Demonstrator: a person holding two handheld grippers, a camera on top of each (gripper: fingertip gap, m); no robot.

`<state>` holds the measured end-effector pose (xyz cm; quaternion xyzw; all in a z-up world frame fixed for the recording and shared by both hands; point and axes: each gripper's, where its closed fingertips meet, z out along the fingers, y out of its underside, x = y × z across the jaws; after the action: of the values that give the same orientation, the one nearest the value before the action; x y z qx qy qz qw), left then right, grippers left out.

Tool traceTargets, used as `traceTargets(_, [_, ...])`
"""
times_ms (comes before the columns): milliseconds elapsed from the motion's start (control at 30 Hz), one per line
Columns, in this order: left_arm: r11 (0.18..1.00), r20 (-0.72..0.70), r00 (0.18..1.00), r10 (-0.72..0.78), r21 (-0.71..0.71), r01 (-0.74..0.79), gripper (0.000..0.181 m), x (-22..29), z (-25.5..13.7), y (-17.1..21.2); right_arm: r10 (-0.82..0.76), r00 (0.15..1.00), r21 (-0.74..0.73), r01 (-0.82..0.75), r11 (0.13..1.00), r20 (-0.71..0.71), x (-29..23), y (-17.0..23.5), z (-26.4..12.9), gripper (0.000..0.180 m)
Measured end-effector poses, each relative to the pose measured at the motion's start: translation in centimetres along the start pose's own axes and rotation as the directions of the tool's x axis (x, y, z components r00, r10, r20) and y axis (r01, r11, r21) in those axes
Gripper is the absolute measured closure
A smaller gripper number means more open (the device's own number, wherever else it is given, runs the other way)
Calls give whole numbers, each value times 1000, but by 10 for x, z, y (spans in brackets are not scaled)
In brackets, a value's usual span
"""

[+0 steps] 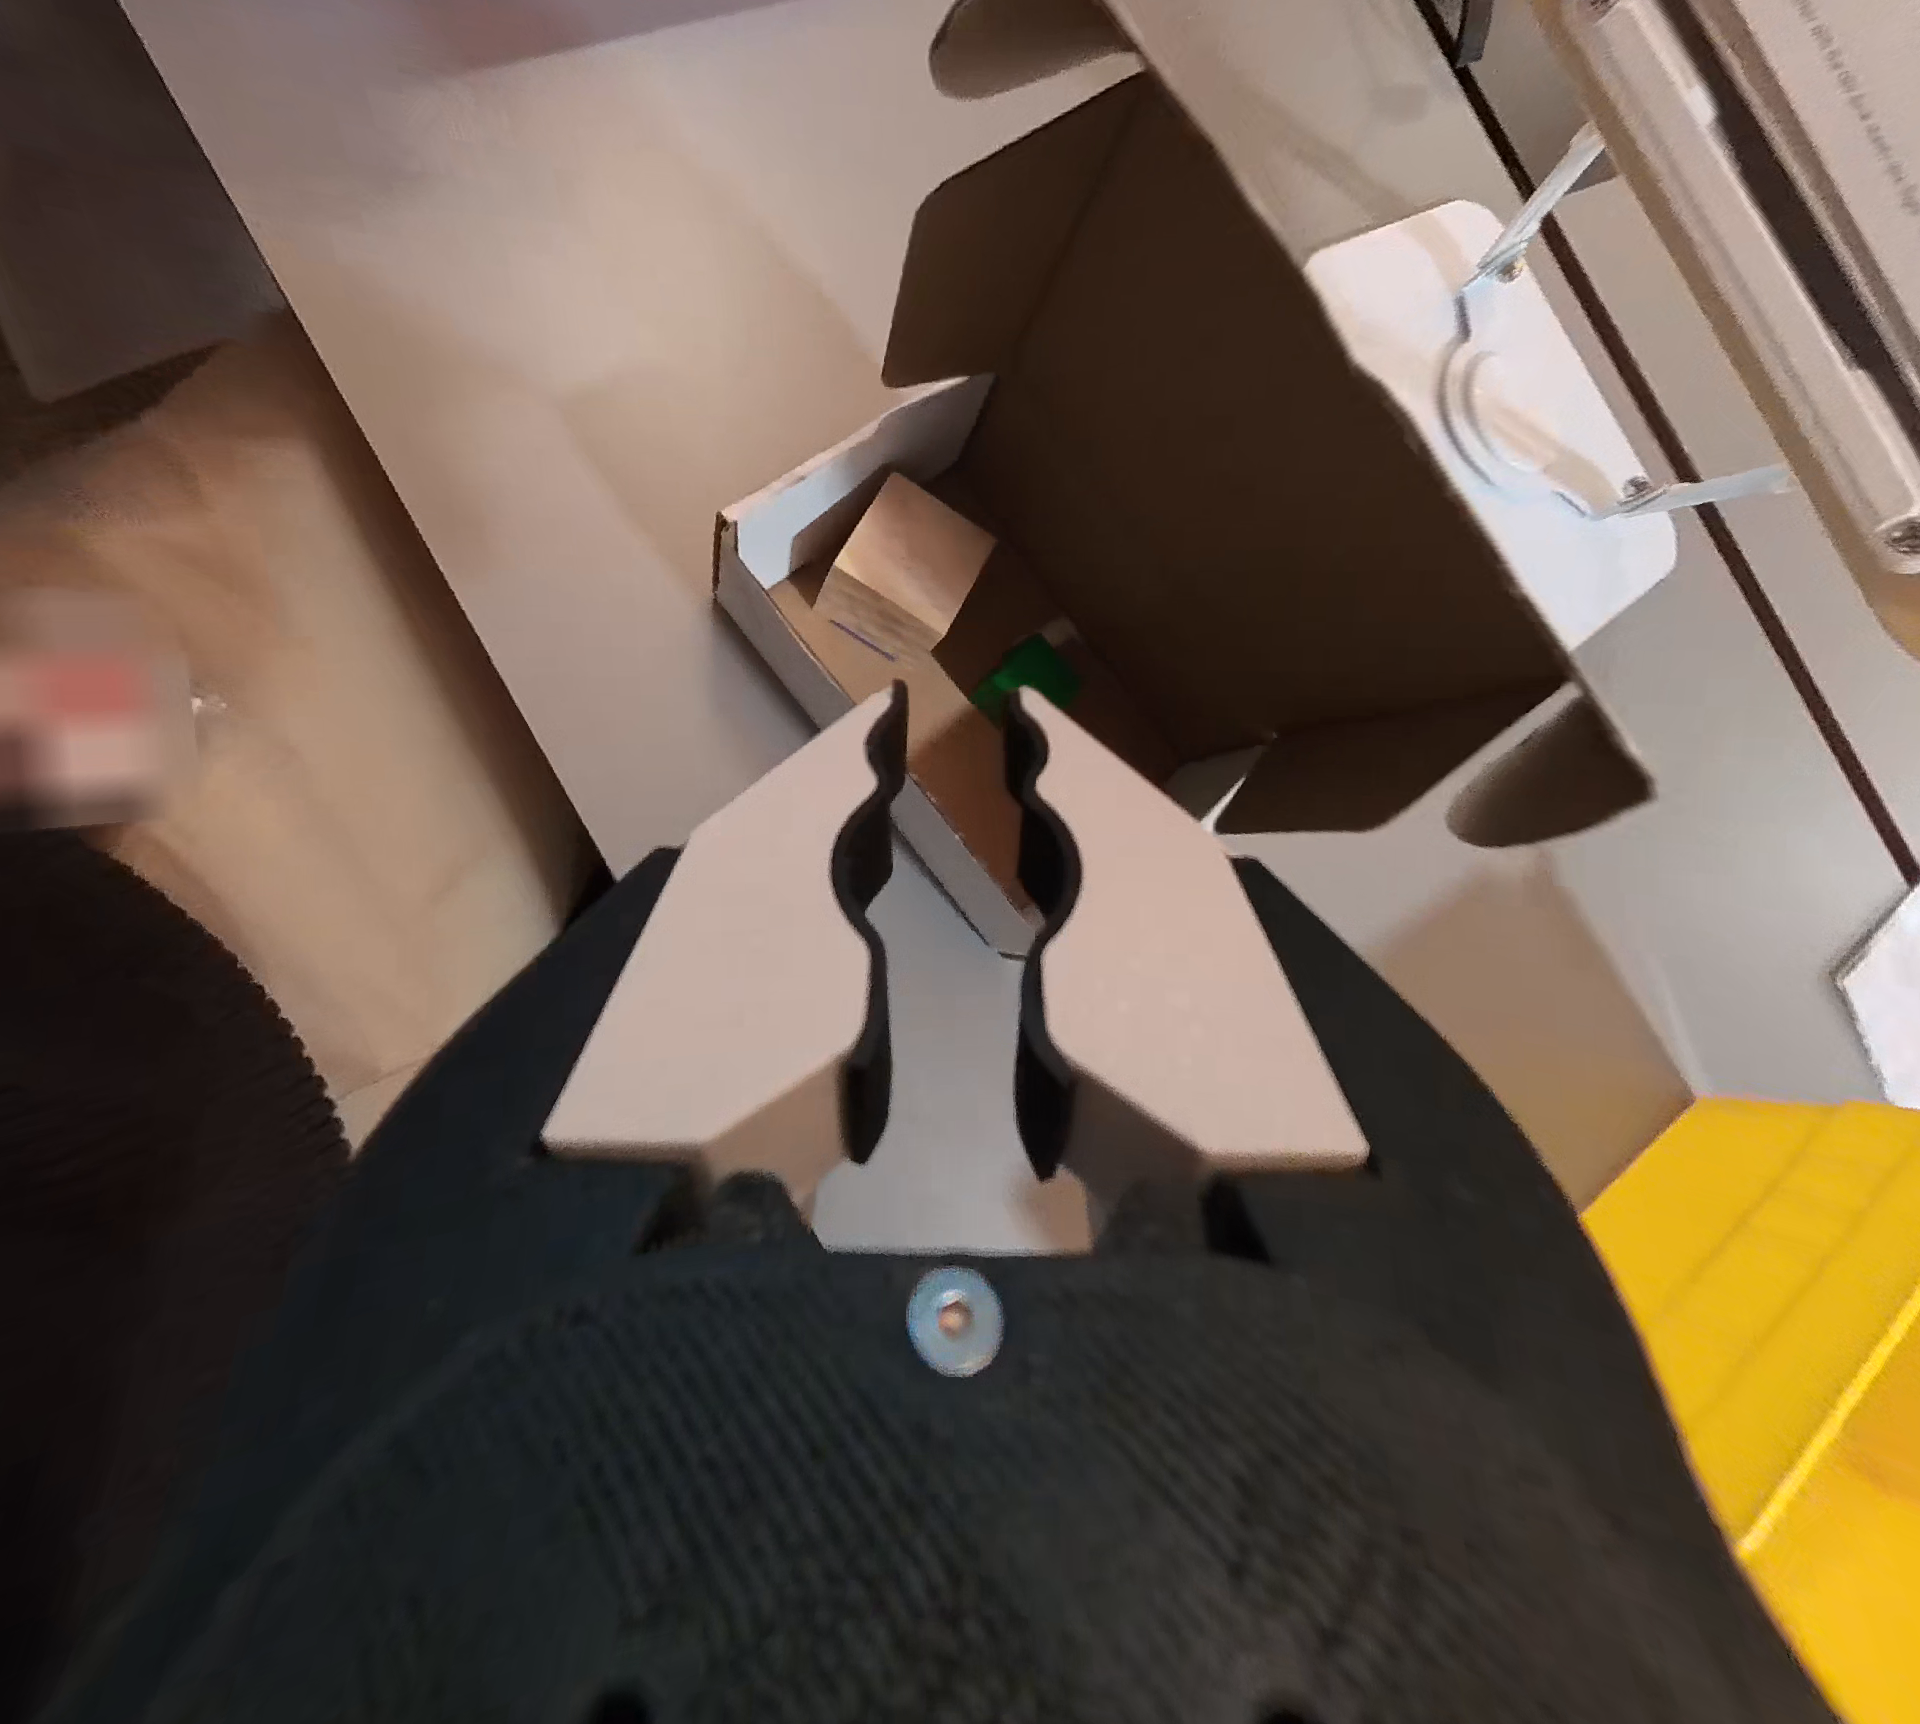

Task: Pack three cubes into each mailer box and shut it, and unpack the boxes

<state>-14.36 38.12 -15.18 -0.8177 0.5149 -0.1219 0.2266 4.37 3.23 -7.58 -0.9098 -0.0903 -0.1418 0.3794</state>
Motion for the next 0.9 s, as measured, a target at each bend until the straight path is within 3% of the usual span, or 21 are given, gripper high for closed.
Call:
traceTargets(33, [998,-7,1000,-16,55,16,162,-2,-15,-9,10,1000,15,-10,1000,5,1,-2,-2,164])
traceTargets(133, [960,-108,994,11,280,19,163,19,-75,-44,26,1000,61,-27,998,12,3,-8,-6,166])
traceTargets(200, [888,-226,965,130,459,-13,163,60,-127,-70,24,1000,106,-26,994,19,1,-16,-9,165])
traceTargets(267, [788,-326,894,308,614,-47,163,115,-177,-86,8,999,194,-18,981,53,-6,-30,-14,162])
traceTargets(333, [707,-427,767,478,705,-48,163,176,-211,-89,-31,997,332,7,943,66,-13,-51,-27,161])
traceTargets(467, [738,-702,392,595,670,80,164,278,-233,-85,-143,987,637,158,754,-76,-17,-86,-73,150])
traceTargets(567, [796,-822,104,560,569,209,163,325,-247,-83,-157,965,724,262,638,-211,-13,-90,-99,149])
traceTargets(633, [844,-864,-32,503,483,233,163,345,-248,-79,-169,953,743,303,596,-252,-13,-88,-109,151])
traceTargets(900, [910,-906,-154,394,363,199,163,377,-226,-69,-240,914,737,405,541,-326,-23,-90,-124,145])
